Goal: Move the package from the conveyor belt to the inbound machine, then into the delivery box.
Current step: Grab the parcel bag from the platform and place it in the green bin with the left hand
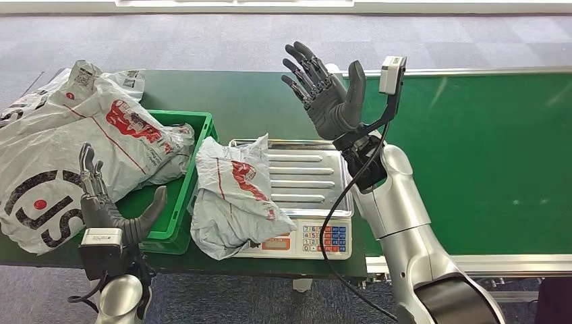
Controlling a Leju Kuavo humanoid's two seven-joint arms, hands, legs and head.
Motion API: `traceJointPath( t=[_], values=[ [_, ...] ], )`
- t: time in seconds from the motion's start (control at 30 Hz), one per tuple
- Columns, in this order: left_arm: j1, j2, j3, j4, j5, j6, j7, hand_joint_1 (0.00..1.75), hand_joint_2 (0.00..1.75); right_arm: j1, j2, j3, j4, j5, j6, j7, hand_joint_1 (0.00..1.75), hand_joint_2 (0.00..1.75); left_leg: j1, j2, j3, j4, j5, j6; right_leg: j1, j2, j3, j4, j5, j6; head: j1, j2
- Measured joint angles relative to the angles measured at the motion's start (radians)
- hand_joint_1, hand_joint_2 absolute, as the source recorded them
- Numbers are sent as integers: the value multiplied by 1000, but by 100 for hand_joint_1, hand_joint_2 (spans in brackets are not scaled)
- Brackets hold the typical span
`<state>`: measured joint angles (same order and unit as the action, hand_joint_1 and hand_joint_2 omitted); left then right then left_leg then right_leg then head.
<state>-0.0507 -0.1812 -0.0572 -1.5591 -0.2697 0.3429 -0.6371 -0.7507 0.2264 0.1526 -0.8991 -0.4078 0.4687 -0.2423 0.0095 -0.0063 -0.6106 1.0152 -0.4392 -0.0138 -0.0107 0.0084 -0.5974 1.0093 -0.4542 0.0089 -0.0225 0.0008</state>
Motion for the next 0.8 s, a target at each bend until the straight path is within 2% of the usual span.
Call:
traceJointPath(
  t=[0.8],
  values=[
    [0, 0, 0, 0, 0, 0, 0, 0, 175, 0, -1, 0, 0, 0, 0, 0, 0, 0, 0, 0, 0, 0, 0, 0, 0, 0, 0, 0, 0, 0, 0, 0]
  ],
)
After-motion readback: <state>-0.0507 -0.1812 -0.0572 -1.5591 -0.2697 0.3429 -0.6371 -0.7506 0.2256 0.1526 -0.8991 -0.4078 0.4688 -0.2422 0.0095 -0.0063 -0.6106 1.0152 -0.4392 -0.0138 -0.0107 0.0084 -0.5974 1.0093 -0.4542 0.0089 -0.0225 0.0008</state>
